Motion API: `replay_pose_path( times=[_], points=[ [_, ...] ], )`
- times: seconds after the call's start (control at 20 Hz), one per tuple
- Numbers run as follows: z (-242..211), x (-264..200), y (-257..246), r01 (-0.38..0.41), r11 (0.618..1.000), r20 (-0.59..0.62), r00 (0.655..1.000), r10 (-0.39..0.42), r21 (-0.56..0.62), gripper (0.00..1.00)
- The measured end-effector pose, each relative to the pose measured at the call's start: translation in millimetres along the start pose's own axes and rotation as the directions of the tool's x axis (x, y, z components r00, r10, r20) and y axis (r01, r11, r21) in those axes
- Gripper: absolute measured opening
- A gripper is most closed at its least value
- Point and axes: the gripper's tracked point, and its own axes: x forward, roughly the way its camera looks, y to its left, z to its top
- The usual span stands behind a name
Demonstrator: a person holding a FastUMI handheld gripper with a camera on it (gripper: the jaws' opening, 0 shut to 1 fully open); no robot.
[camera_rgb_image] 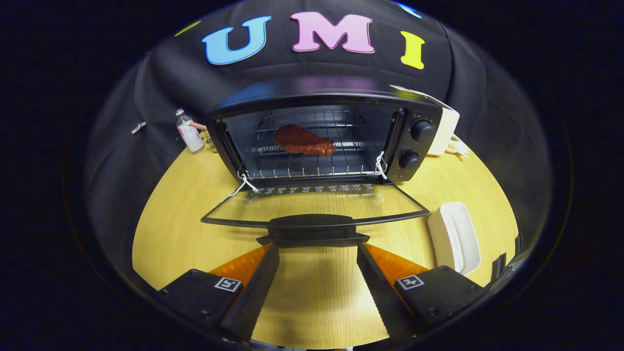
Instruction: Open the toaster oven, put the food inside, and close the toaster oven door.
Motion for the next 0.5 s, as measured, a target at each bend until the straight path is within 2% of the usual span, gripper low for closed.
replay_pose_path(
  times=[0.35,0.5],
  points=[
    [61,-16,7,-0.004,0.999,0.140,0.990,0.011,-0.054,0.99],
    [74,-16,5,-0.005,0.997,0.180,0.983,0.019,-0.074,0.99]
  ],
)
